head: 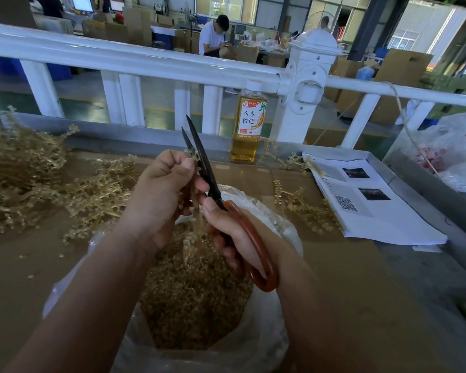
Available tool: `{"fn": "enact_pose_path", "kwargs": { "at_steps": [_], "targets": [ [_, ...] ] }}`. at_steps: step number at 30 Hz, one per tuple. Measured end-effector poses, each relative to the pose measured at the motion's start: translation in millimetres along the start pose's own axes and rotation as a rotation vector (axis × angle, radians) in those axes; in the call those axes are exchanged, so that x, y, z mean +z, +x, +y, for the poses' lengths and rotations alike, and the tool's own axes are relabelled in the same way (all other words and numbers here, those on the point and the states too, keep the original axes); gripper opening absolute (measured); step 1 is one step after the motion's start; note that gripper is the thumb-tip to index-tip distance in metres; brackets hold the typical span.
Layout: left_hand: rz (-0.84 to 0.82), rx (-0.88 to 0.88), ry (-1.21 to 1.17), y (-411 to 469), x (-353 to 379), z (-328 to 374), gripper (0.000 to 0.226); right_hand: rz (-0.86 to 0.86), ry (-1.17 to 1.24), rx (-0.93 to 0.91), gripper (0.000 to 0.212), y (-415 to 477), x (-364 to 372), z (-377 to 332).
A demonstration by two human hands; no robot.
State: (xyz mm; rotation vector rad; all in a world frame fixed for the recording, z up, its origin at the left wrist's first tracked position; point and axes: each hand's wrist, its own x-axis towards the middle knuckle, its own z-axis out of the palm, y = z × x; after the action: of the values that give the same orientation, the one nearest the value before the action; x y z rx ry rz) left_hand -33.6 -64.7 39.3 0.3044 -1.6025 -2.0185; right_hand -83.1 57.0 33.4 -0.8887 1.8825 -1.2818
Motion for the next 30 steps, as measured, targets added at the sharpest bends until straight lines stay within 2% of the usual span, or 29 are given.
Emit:
{"fn": "enact_pose_path", "kwargs": {
  "at_steps": [6, 13, 30],
  "targets": [
    [0.009, -0.005, 0.005, 0.5, 2.7, -2.6, 0.025, 0.051, -0.009, 0.048, 0.043, 0.6, -1.1, -2.3],
    [0.063, -0.009, -0.107, -1.7, 8.2, -4.1, 0.026, 0.069, 0.064, 0.063, 0.038, -5.1, 1.1, -9.1],
    [0.123, -0.061, -0.013, -4.9, 12.2, 3.7, 0.025, 0.066, 0.033, 0.110, 0.033, -2.3, 0.9, -11.2]
  ]
}}
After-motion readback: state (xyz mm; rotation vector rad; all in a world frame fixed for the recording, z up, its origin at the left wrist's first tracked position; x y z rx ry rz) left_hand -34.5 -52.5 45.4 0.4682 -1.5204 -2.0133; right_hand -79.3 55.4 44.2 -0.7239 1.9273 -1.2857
